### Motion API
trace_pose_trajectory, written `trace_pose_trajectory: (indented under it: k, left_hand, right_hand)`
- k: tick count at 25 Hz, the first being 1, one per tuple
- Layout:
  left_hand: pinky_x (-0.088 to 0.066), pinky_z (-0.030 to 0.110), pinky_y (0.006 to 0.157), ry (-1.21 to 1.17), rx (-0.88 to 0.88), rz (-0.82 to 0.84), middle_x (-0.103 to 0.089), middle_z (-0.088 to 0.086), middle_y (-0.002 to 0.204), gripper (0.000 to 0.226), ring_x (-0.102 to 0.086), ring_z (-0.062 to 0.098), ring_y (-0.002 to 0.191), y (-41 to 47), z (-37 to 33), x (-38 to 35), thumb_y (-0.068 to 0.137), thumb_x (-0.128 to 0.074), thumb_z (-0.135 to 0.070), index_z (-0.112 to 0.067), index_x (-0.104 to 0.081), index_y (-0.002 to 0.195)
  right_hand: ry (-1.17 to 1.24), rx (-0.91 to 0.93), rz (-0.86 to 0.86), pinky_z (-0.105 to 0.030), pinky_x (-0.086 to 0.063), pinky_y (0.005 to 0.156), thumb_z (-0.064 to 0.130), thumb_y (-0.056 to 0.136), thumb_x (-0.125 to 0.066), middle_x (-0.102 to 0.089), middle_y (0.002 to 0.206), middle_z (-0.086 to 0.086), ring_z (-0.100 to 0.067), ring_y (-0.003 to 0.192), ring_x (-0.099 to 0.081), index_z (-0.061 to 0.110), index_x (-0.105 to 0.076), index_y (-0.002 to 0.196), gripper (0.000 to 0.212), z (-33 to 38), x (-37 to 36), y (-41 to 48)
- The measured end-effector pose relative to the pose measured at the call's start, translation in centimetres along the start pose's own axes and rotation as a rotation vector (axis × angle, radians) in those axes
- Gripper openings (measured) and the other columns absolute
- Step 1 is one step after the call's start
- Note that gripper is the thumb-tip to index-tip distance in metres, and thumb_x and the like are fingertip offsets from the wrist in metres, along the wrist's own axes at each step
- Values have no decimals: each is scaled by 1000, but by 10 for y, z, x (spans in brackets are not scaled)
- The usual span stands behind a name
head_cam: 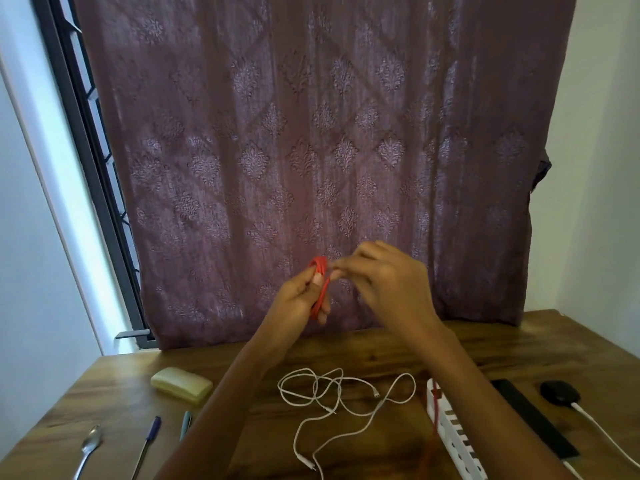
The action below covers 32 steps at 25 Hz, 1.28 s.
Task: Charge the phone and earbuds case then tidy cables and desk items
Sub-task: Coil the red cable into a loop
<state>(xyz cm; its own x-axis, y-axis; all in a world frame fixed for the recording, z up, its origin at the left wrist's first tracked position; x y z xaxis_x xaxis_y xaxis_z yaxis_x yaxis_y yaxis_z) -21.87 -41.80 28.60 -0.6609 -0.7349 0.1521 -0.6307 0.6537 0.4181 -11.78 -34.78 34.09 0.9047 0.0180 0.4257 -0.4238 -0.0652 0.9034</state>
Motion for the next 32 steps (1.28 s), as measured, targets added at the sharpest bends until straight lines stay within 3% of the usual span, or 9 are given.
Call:
trace_pose_trajectory:
  k: [2,6,11,14,17,21,24,29,32]
  left_hand:
    - [-35,15,38,-145,72,66,-47,-5,44,32,-37,4,34,-3,-4,-6,99,-28,-15,-13,-59,92]
    - [-25,15,34,-453,156,214,-38,-5,42,34,-27,3,31,-8,-13,-14,93,-32,-19,-5,-63,95]
    - [-24,13,29,-746,206,274,-35,-7,39,41,-27,0,29,-12,-24,-23,88,-31,-32,-3,-59,95]
    - [-25,12,30,-817,155,200,-35,-7,40,40,-28,0,29,-8,-28,-21,89,-33,-33,-5,-61,94]
    - [-30,12,34,-779,80,71,-37,-7,42,44,-30,1,32,1,-26,-11,97,-23,-34,-6,-57,103]
    - [-36,14,43,-684,22,-187,-40,-9,47,45,-35,2,39,9,-14,11,97,-24,-38,-8,-52,117]
    - [-41,14,51,-516,-22,-322,-44,-6,59,36,-40,2,47,5,-6,30,98,-27,-33,-15,-50,120]
    - [-44,11,57,-102,-104,-387,-46,-2,69,19,-47,0,55,-3,1,42,99,-30,-19,-23,-47,92]
    - [-45,24,63,167,-127,-315,-48,-2,69,21,-48,1,57,-6,10,36,98,-32,-13,-23,-43,83]
  right_hand:
    - [102,-46,26,-17,-38,53,37,84,-50,-60,74,9,-5,71,-52,31,-71,93,24,-14,-1,8]
    - [309,-230,-10,-9,-35,56,28,87,-56,-52,71,24,5,66,-49,28,-72,95,17,-45,-3,12]
    - [472,-474,12,-39,-52,69,21,88,-59,-65,75,10,-13,73,-63,21,-72,91,13,-65,-26,-5]
    - [491,-543,71,-44,-52,67,19,91,-53,-69,74,-1,-20,68,-62,20,-70,94,17,-62,-43,-23]
    - [443,-568,178,-37,-49,64,26,93,-50,-68,72,-9,-21,62,-59,21,-68,104,21,-49,-59,-40]
    - [290,-454,366,-34,-47,73,36,95,-43,-70,103,-7,-28,92,-64,29,-58,120,31,-19,-73,-57]
    - [264,-328,372,-34,-47,77,33,95,-42,-68,108,1,-22,98,-62,27,-58,119,29,1,-72,-65]
    - [174,-96,304,-30,-52,50,33,86,-41,-65,82,4,-18,66,-64,22,-62,105,30,29,-60,-61]
    - [23,48,245,-23,-45,41,29,83,-46,-59,72,8,-9,58,-59,23,-66,89,22,41,-43,-50]
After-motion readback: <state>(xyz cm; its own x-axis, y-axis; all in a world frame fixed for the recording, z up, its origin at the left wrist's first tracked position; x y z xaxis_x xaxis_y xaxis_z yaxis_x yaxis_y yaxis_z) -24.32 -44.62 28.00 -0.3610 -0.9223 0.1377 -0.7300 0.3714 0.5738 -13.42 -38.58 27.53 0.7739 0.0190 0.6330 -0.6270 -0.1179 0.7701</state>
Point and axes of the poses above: each hand's wrist, its own y-axis towards the middle knuckle, its own x-axis out of the back of the hand, z = x × y, the point moved 7 cm from there along y, towards the middle knuckle
